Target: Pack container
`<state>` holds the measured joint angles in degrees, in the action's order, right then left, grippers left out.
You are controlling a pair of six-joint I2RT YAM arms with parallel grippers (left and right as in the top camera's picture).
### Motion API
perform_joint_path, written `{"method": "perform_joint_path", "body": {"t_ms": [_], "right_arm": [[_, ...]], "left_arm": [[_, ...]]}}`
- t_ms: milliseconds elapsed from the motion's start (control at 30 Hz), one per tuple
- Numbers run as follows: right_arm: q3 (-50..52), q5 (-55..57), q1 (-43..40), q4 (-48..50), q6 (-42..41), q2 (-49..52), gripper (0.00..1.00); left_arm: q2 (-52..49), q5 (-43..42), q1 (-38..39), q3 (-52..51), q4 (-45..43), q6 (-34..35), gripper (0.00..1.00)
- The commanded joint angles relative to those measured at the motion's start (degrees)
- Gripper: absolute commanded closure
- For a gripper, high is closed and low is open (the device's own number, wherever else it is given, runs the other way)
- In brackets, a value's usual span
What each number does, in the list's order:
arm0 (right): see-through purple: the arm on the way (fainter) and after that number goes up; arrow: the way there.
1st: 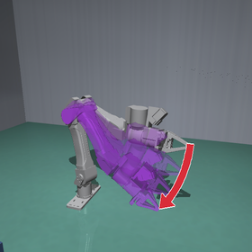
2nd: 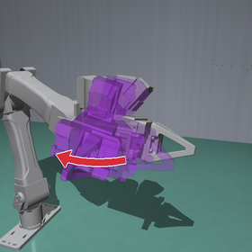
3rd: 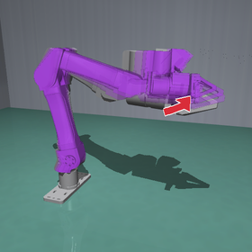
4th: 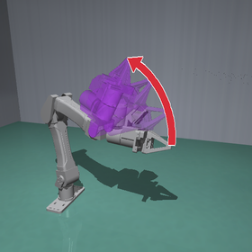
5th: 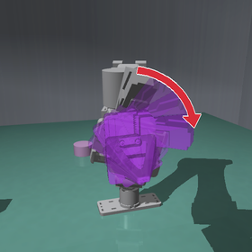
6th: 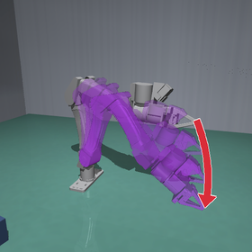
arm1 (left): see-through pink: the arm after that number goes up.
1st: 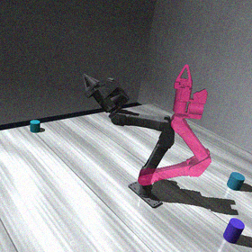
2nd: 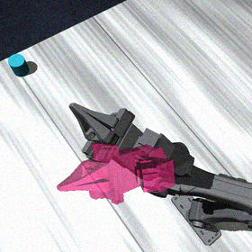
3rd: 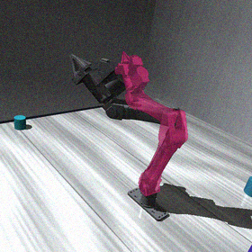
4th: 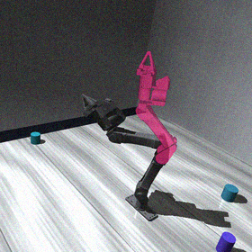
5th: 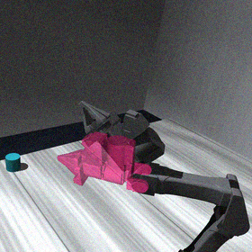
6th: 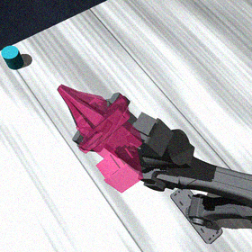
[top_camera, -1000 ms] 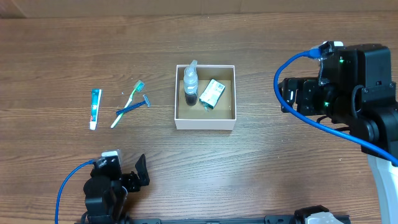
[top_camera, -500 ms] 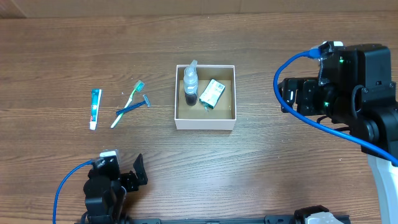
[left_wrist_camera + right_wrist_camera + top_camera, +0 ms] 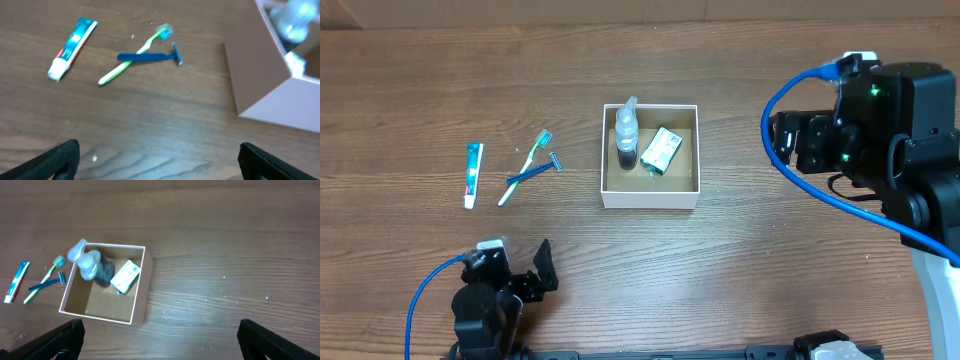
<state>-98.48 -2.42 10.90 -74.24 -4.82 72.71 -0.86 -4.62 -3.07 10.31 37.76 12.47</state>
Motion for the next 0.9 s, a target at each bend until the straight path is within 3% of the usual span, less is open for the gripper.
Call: {"method": "perform_joint_path", "body": {"t_ms": [0,267,367,433,533,600,667,767,867], "right_arm": [[-1.1,5.5,-1.7,2.0,-3.1,-0.3,0.00],[-1.1,-0.5,-20.8,3.9,-5.7,0.4,0.00],[-1.1,-4.3,-28.1,3.7,-5.7,2.7,0.00],[-1.1,-5.7,-29.5,3.3,-5.7,4.3,0.00],[-1.1,-5.4,-29.5,3.4,-5.7,5.6,0.00],[-1.1,-5.2,-29.5,3.5,-5.6,6.1,0.00],[-1.1,-5.2,-29.5,3.5,-5.6,6.2,0.00],[-1.1,-5.2,-29.5,3.5,-5.7,6.2,0.00],[-1.1,-5.2,-29.5,3.5,-5.7,6.2,0.00]], "left_arm": [[0.6,-4.2,0.1,-0.8,-2.4,5.4,0.00],[-2.9,-6.1,0.1,-0.8,-8.8,8.8,0.00],[-15.9,-8.5,0.1,0.9,-18.1,8.2,0.00],[-27.5,-9.0,0.1,7.4,-20.0,5.4,0.00],[-43.5,-9.0,0.1,24.1,-13.3,-1.2,0.00],[-54.1,-9.0,0.1,39.5,-2.1,-5.0,0.00],[-60.2,-8.9,0.1,48.5,5.1,-7.0,0.00],[-66.9,-8.5,0.1,55.5,12.6,-9.9,0.00],[-71.3,-8.5,0.1,55.7,15.2,-9.9,0.00]]}}
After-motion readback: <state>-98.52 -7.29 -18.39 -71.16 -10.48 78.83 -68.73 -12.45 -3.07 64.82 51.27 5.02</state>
